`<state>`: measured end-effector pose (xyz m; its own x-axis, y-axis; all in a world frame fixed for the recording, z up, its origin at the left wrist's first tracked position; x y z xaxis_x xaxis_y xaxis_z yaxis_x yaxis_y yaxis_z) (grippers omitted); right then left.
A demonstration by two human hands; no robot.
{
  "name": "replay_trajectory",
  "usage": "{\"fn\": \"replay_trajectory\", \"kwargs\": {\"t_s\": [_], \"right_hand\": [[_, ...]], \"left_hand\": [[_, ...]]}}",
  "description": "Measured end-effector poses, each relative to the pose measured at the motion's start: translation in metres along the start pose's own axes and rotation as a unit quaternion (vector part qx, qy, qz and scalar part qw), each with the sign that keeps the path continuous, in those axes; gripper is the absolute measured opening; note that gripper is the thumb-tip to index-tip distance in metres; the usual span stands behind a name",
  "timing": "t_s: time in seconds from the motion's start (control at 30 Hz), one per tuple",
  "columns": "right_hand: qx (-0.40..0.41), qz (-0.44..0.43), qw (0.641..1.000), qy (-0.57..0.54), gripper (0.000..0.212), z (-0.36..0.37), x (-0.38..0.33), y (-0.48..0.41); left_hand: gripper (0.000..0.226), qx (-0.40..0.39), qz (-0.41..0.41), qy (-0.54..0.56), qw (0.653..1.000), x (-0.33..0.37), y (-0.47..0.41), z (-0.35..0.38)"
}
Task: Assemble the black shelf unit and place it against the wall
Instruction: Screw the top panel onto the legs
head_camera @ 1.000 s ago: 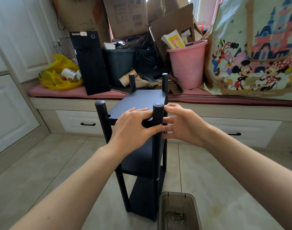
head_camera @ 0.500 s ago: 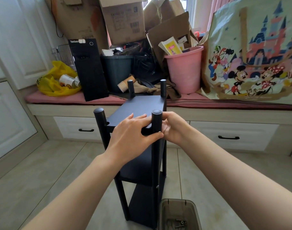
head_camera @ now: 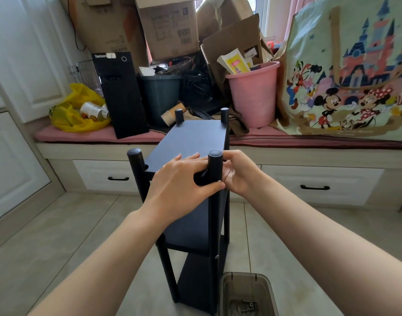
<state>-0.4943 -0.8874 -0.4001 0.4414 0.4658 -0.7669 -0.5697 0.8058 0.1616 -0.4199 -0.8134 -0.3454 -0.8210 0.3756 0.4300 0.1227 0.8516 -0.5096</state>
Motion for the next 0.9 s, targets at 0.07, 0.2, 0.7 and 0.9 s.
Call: {"fn": "replay_trajectory", "kwargs": {"t_s": [0.07,0.2,0.7,0.9], "right_hand": [[0.003,-0.001,1.0,-0.005,0.025,0.001,-0.001,0.002],[0.008,-0.003,1.0,-0.002,0.02,0.002,-0.002,0.003],[0.014,0.007,1.0,-0.026,0.018,-0.001,0.002,0.005],[-0.002,0.017,0.999,-0.031,0.022,-0.007,0.005,-0.005]], "left_hand": [[0.049,0.003,0.006,-0.001,1.0,0.002,0.001,-0.002],[0.047,-0.002,-0.008,0.007,1.0,-0.002,-0.001,0.0],[0.054,-0.021,-0.004,0.001,1.0,-0.005,-0.005,0.0],[0.046,-0.037,-0.006,-0.005,0.999,-0.004,-0.002,0.005]]}}
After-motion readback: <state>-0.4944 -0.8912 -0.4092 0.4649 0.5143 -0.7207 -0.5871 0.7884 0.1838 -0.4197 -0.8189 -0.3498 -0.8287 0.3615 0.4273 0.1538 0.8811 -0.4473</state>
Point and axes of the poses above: each hand's wrist, its own y-axis away from the middle knuckle, its own z-axis out of the palm, x = y × z, the point moved 9 cm from there along -y, towards the middle knuckle, and after that the axes turned 3 degrees about y, right-handed, at the moved point
